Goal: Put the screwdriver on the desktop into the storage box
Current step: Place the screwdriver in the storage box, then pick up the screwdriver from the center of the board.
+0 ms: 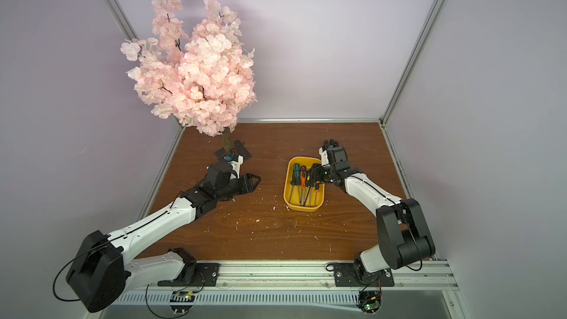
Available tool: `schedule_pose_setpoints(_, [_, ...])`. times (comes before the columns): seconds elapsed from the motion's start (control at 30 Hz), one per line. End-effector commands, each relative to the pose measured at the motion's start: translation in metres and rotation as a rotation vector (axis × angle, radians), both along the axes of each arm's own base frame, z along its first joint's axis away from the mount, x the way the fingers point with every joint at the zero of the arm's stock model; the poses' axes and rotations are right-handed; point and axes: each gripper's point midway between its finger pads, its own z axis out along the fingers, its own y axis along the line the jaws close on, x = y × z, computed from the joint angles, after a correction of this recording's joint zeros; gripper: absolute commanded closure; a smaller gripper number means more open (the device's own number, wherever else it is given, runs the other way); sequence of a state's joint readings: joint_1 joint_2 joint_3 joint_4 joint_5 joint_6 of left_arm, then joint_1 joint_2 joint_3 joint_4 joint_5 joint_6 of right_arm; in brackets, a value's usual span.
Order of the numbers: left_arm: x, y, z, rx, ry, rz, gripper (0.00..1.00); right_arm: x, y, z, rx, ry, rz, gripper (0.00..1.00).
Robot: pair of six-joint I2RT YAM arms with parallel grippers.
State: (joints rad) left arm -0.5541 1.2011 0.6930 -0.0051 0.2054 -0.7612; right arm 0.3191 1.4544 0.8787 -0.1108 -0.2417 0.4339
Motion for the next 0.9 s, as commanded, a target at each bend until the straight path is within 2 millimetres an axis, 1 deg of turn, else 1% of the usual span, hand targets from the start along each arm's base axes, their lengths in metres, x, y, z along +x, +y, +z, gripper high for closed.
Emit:
schedule_pose_setpoints(0.0, [0.008, 0.005, 0.002, 0.011, 0.011, 0.036, 0.46, 0.003, 0.003, 0.031, 0.029, -0.081, 0.016, 0.52])
schedule_pose_setpoints(0.17, [0.012, 0.013, -0.006, 0.04, 0.038, 0.089, 0.46, -0.002, 0.004, 0.044, 0.054, -0.113, 0.023, 0.51])
schedule_pose_setpoints(0.23, [0.013, 0.02, -0.011, 0.054, 0.059, 0.122, 0.45, -0.004, 0.003, 0.05, 0.058, -0.129, 0.024, 0.51])
schedule_pose_setpoints(0.33, [0.013, 0.035, -0.023, 0.081, 0.112, 0.19, 0.45, -0.007, 0.003, 0.058, 0.066, -0.151, 0.027, 0.51])
schedule_pose_setpoints(0.6, [0.005, 0.089, -0.054, 0.202, 0.245, 0.429, 0.45, -0.012, 0.003, 0.078, 0.084, -0.203, 0.042, 0.5])
schedule_pose_setpoints(0.77, [-0.003, 0.134, -0.078, 0.246, 0.378, 0.592, 0.47, -0.016, 0.004, 0.077, 0.095, -0.208, 0.046, 0.5])
schedule_pose_setpoints(0.87, [0.001, 0.151, -0.082, 0.277, 0.406, 0.65, 0.48, -0.018, 0.003, 0.075, 0.096, -0.211, 0.043, 0.5])
